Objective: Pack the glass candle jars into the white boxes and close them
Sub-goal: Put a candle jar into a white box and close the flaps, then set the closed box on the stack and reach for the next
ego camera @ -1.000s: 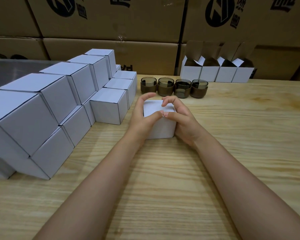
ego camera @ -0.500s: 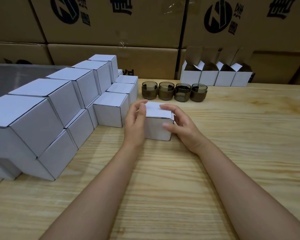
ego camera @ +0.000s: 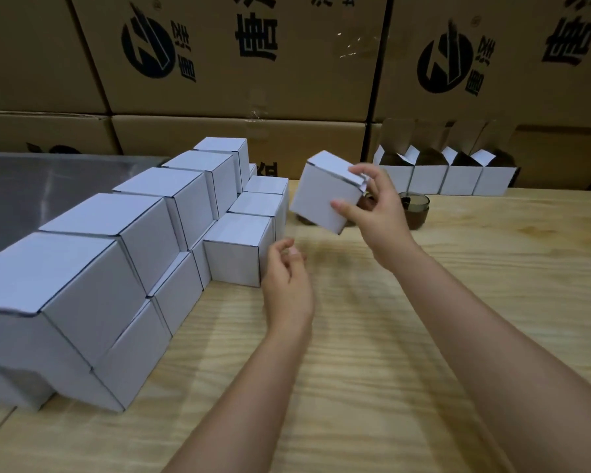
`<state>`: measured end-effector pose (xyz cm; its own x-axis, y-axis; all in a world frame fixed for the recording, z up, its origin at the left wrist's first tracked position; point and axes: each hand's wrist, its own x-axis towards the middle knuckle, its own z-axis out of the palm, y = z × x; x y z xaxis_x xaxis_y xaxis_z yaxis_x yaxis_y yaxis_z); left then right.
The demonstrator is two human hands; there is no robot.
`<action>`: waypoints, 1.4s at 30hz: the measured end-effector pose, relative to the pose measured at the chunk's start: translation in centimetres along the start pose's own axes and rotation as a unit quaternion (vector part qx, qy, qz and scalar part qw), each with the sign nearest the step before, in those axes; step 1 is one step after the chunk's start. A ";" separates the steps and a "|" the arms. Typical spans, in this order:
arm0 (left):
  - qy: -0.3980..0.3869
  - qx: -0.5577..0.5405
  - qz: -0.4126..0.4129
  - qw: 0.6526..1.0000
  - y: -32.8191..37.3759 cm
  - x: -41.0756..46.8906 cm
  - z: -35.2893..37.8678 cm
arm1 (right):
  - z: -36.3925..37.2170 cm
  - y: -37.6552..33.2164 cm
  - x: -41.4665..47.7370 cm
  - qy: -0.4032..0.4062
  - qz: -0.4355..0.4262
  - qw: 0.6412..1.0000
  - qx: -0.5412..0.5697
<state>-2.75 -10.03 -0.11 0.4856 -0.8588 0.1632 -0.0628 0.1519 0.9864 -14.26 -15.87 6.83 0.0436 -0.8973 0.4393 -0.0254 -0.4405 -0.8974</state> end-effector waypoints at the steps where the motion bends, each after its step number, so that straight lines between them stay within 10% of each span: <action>1: 0.002 0.010 0.005 1.000 -0.2 0.1 0.1 | 0.6 -0.1 1.6 -0.007 -0.002 1.000 -0.016; 22: -0.015 0.064 0.020 0.998 -0.6 0.0 0.3 | 8.5 3.7 11.0 -0.156 0.046 0.986 -0.029; 35: -0.070 0.158 0.006 0.985 0.1 -0.1 0.3 | -2.5 4.7 -2.3 0.184 0.104 0.976 -0.055; 42: -0.079 0.176 0.004 0.981 0.5 -0.4 0.1 | -4.2 5.9 -3.9 0.234 0.134 0.962 -0.044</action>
<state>-3.08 -9.72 0.29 0.3443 -0.9276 0.1452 -0.3763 0.0054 0.9265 -18.76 -15.11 0.00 -0.4310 -0.8836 0.1828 -0.0594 -0.1744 -0.9829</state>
